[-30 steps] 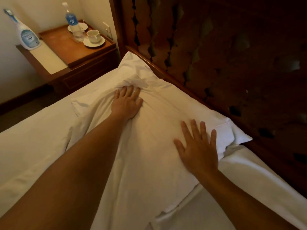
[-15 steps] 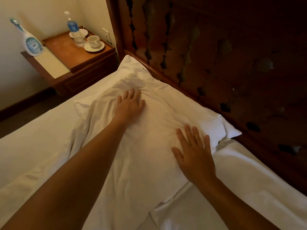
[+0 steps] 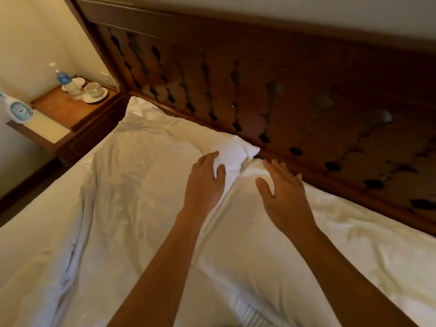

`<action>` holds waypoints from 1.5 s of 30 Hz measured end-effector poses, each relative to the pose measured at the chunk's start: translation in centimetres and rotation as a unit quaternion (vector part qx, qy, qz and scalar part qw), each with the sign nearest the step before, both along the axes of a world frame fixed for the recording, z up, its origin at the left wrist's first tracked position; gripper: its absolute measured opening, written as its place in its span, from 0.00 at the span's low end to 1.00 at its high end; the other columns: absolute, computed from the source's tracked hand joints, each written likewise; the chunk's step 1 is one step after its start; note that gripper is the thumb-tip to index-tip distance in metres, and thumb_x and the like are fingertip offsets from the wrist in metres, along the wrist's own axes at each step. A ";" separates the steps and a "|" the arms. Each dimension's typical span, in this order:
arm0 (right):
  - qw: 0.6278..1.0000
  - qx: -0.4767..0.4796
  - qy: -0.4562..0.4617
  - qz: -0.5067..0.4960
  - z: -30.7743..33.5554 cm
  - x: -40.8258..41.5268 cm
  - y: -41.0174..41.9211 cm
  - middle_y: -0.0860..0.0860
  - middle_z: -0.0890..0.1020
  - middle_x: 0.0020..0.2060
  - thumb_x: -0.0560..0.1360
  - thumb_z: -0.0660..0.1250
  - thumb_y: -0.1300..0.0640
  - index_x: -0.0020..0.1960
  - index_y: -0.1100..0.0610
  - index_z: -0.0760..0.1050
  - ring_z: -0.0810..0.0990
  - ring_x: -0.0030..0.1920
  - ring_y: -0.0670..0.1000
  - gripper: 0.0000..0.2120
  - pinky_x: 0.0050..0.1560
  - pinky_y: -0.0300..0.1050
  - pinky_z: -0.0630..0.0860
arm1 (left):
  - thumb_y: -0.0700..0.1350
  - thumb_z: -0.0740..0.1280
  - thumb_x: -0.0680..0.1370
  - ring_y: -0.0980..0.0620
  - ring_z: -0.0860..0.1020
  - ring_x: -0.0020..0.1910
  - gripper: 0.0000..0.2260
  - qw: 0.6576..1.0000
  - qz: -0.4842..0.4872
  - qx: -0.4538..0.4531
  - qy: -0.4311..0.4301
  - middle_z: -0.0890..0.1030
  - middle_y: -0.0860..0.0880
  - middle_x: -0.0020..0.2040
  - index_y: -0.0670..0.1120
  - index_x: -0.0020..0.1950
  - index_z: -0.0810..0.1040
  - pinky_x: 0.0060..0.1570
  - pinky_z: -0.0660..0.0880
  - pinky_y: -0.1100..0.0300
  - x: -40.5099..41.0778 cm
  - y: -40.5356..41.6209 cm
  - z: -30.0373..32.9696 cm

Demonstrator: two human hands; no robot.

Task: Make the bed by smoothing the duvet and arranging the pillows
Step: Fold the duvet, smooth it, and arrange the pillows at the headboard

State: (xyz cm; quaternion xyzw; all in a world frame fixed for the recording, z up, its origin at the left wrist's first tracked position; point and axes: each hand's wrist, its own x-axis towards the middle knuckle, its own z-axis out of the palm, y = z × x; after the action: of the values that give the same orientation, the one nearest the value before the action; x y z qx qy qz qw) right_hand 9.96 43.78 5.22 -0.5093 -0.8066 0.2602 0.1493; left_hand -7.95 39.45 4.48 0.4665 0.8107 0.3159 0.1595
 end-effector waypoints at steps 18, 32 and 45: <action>0.987 -0.016 0.144 0.062 17.6 31.9 -15.7 0.45 0.67 0.75 0.82 0.53 0.41 0.75 0.43 0.64 0.60 0.77 0.48 0.22 0.79 0.53 0.43 | 0.54 0.57 0.83 0.52 0.76 0.63 0.16 0.986 0.059 0.126 -0.094 0.77 0.54 0.66 0.54 0.69 0.73 0.63 0.76 0.51 36.0 -19.2 17.0; 0.947 -0.071 0.183 0.254 27.7 31.0 -34.2 0.36 0.69 0.69 0.81 0.54 0.41 0.70 0.38 0.65 0.64 0.74 0.42 0.18 0.78 0.48 0.45 | 0.52 0.57 0.83 0.61 0.74 0.61 0.10 0.945 0.256 0.179 -0.095 0.76 0.59 0.64 0.62 0.63 0.70 0.53 0.70 0.74 40.3 -42.3 26.9; 0.879 -0.137 0.209 0.406 27.1 33.7 -66.9 0.43 0.74 0.69 0.81 0.57 0.42 0.71 0.43 0.70 0.72 0.69 0.45 0.19 0.71 0.52 0.68 | 0.49 0.58 0.84 0.59 0.74 0.62 0.12 0.873 0.450 0.189 -0.019 0.76 0.57 0.65 0.57 0.66 0.73 0.51 0.66 0.76 49.5 -79.1 29.5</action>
State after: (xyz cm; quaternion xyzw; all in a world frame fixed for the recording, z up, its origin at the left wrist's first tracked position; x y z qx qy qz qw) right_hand 43.70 -23.16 32.30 -0.0861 -0.8490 0.5063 0.1243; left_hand 41.51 -39.61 34.02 0.0663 0.8548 0.5091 -0.0756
